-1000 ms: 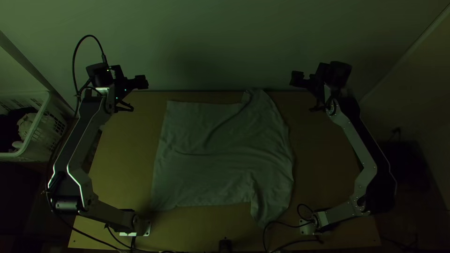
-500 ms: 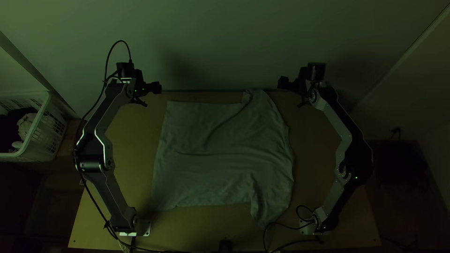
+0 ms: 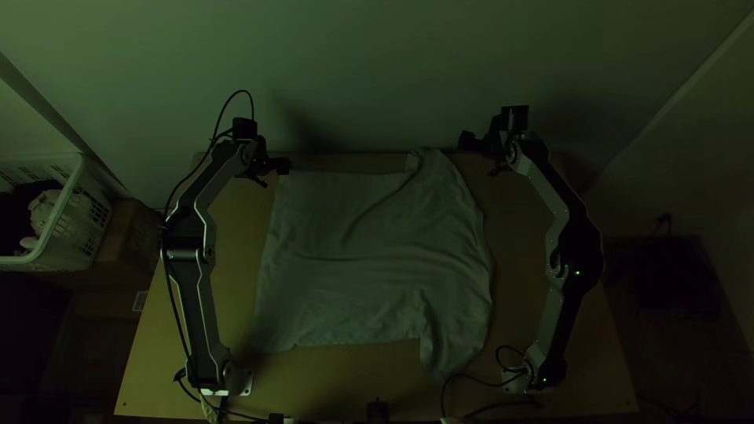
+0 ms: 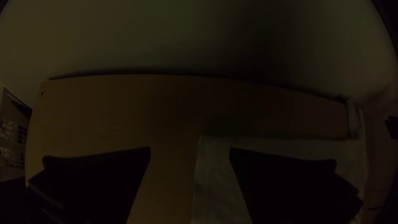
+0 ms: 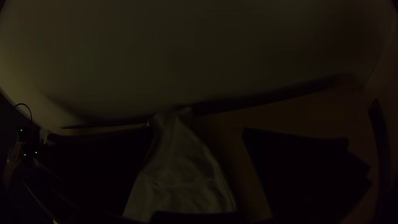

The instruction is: Fold the t-shirt

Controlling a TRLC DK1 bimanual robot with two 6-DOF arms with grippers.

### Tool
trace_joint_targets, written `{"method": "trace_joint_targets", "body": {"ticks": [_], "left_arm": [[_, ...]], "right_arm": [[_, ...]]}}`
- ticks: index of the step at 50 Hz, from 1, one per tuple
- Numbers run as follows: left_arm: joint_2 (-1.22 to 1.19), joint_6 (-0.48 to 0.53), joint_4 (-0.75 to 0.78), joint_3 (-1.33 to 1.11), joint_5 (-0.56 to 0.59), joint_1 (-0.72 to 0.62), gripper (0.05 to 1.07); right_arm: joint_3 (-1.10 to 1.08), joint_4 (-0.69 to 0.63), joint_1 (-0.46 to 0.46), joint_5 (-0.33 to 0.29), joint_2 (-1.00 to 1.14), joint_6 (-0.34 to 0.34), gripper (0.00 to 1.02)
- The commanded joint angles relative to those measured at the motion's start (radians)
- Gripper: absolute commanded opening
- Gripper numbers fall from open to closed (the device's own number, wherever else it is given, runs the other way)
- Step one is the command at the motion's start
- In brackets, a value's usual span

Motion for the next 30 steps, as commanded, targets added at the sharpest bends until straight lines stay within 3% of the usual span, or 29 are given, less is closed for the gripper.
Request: {"method": "trace_joint_targets", "body": {"ticks": [1,24,27,30], "left_arm": [[0.041,0.019,-0.016,0.043,-0.017,-0.006,0.97],[0.148,0.03,-0.017,0.121,-0.053,-0.037,0.96],[0.156,0.058,-0.014,0.126,-0.057,-0.04,0.8],[0.17,0.073,-0.013,0.14,-0.057,-0.04,0.46]], "right_arm": [[0.035,-0.008,0.007,-0.007,0.026,0.028,0.98],[0.073,-0.021,0.018,-0.007,0.078,0.045,0.98],[0.115,-0.073,0.018,-0.005,0.104,0.054,0.98],[0.182,-0.145,0.018,-0.005,0.145,0.056,0.98]]}}
